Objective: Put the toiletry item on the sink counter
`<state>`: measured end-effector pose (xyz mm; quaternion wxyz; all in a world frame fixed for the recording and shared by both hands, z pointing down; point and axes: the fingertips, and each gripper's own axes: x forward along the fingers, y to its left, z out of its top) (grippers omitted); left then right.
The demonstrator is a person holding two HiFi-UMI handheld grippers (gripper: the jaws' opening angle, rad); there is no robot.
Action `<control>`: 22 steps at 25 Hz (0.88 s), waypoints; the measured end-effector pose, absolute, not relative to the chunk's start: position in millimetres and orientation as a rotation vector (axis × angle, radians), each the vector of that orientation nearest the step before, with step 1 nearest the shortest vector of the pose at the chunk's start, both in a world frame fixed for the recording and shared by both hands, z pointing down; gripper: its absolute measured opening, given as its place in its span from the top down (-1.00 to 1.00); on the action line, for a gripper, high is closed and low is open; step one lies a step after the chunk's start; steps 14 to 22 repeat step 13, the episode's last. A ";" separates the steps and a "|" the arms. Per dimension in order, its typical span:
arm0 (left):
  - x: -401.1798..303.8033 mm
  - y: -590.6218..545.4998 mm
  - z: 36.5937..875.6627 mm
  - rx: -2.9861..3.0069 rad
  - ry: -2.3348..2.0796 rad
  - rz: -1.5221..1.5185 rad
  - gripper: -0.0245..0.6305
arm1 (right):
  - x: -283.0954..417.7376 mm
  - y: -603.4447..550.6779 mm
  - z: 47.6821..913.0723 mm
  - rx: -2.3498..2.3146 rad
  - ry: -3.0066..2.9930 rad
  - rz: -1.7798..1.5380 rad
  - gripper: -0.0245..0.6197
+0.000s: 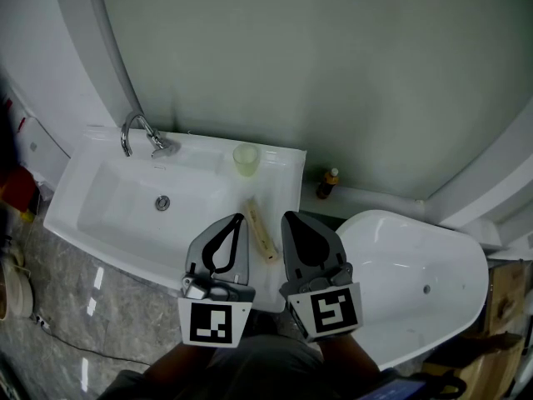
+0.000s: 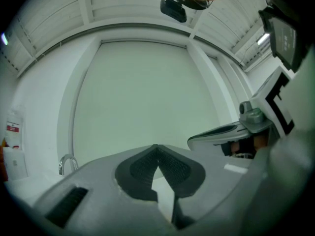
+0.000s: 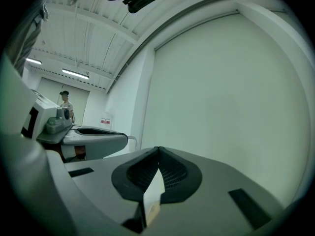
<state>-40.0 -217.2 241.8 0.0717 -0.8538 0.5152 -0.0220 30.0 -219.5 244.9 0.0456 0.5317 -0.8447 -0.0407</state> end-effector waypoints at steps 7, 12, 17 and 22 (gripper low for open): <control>-36.8 -215.7 243.9 -2.564 1.539 -0.089 0.89 | 32.0 -218.7 245.4 1.627 -2.585 -0.123 0.88; -36.8 -218.0 242.3 -2.565 1.538 -0.063 0.89 | 32.2 -221.1 245.8 1.632 -2.579 -0.126 0.88; -37.1 -218.5 241.8 -2.566 1.540 -0.054 0.89 | 32.1 -221.5 245.8 1.633 -2.577 -0.126 0.88; -37.1 -218.5 241.8 -2.566 1.540 -0.054 0.89 | 32.1 -221.5 245.8 1.633 -2.577 -0.126 0.88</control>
